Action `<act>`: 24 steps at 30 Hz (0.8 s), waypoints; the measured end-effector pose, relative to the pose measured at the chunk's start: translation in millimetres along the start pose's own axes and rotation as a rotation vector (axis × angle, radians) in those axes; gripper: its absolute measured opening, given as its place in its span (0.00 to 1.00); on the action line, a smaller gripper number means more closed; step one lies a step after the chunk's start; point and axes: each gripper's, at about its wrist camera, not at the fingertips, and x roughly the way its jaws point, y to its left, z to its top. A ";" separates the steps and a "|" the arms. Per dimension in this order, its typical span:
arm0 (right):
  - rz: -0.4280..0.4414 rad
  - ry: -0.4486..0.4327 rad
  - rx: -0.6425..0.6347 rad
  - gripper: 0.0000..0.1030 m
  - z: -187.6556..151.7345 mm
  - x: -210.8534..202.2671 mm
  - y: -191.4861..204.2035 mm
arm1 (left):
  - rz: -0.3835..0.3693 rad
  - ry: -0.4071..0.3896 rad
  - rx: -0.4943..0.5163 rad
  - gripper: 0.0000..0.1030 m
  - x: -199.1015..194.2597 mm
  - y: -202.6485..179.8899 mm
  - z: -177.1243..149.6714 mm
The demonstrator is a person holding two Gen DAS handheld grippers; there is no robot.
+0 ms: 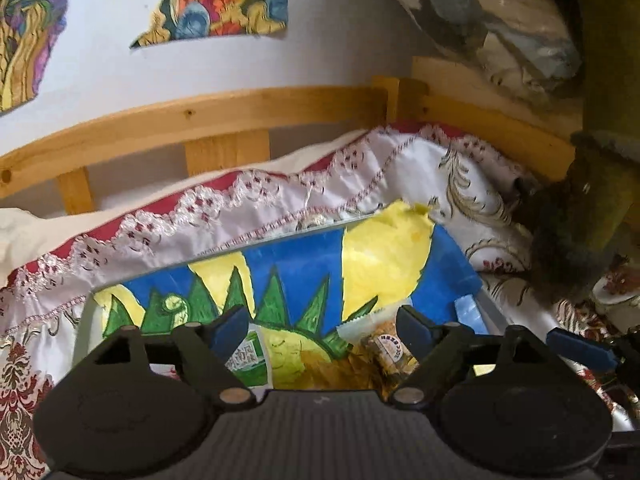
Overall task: Organize snacks
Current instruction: 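Lower the gold packet and orange into the tray and open both tools, then pull both open tools back up from the tray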
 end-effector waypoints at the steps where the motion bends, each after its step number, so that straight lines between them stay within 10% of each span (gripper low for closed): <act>1: 0.000 -0.009 0.007 0.68 1.7 -3.8 -0.7 | 0.001 -0.013 -0.004 0.86 -5.1 0.7 -0.4; 24: 0.025 -0.160 -0.043 0.99 53.4 -129.0 33.7 | 0.184 -0.311 -0.152 1.00 -174.9 34.3 -31.6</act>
